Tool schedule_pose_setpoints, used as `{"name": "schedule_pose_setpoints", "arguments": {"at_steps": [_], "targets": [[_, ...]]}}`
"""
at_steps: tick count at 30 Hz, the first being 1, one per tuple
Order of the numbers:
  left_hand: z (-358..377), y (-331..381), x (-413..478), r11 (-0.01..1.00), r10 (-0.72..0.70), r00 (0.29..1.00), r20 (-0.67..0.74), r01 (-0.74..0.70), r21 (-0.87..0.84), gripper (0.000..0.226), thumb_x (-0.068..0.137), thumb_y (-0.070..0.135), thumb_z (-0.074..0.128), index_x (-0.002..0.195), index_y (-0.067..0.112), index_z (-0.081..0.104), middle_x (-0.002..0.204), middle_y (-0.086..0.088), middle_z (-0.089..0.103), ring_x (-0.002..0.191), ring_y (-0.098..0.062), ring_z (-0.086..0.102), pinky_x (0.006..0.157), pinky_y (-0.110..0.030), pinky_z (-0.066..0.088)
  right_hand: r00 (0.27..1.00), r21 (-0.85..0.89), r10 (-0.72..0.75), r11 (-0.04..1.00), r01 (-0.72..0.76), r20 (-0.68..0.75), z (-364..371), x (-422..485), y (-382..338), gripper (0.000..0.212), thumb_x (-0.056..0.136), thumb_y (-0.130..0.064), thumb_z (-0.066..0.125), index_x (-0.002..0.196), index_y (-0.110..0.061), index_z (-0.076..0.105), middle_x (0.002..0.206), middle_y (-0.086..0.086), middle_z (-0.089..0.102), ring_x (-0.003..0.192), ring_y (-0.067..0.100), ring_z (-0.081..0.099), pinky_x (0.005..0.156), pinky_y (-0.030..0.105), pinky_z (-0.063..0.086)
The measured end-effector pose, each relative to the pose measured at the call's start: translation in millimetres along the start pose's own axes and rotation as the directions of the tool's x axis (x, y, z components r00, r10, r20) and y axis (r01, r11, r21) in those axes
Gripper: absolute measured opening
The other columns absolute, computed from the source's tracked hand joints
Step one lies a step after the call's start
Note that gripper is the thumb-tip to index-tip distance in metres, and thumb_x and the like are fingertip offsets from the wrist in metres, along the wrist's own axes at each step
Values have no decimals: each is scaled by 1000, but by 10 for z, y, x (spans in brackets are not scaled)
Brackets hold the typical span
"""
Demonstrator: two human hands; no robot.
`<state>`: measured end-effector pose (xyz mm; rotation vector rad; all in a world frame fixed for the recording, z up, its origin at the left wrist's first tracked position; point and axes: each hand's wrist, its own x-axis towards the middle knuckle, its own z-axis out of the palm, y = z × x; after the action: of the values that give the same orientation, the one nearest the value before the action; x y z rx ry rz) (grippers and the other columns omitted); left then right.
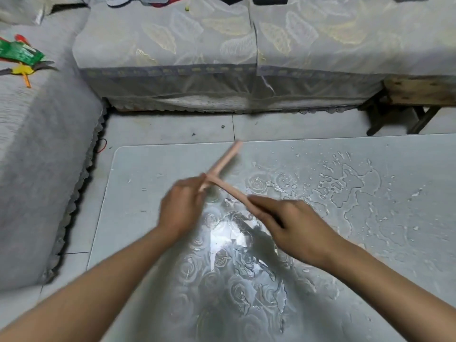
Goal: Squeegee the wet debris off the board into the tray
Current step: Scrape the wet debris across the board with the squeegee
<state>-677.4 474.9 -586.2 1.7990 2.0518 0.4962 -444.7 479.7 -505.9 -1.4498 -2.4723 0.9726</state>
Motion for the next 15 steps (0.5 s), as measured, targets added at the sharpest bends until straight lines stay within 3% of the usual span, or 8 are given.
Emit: {"name": "schedule_pose_setpoints", "arguments": {"at_steps": [3, 8, 12, 15], "targets": [[-340, -532, 143, 982, -107, 993, -50, 114, 152, 29, 96, 26, 52, 122, 20, 63, 109, -16, 68, 97, -38, 63, 77, -44, 52, 998, 42, -45, 998, 43, 51, 320, 523, -373, 38, 94, -23, 44, 131, -30, 50, 106, 12, 67, 96, 35, 57, 78, 35, 44], [-452, -1088, 198, 931, -290, 957, -12, 285, 229, 28, 96, 29, 52, 114, 16, 69, 100, -21, 70, 93, -42, 62, 78, -48, 51, 972, 237, -31, 971, -26, 233, 802, 992, -675, 36, 93, -17, 43, 128, -18, 48, 120, 17, 57, 106, 37, 53, 85, 34, 43], [-307, -1077, 147, 925, -320, 943, -89, 331, 187, 25, 94, 26, 56, 110, 13, 71, 99, -22, 70, 92, -44, 62, 76, -46, 51, 983, 281, 36, 956, -87, 180, 837, 874, -489, 33, 95, -23, 45, 127, -15, 51, 119, 17, 59, 107, 35, 54, 84, 35, 45], [-42, -730, 59, 948, -268, 953, -142, 288, 139, 25, 94, 26, 57, 111, 14, 70, 103, -20, 69, 94, -43, 62, 76, -44, 47, 986, 267, 142, 950, -160, 84, 643, 587, -123, 30, 95, -30, 49, 123, -21, 57, 112, 15, 65, 101, 34, 59, 84, 37, 49]]}}
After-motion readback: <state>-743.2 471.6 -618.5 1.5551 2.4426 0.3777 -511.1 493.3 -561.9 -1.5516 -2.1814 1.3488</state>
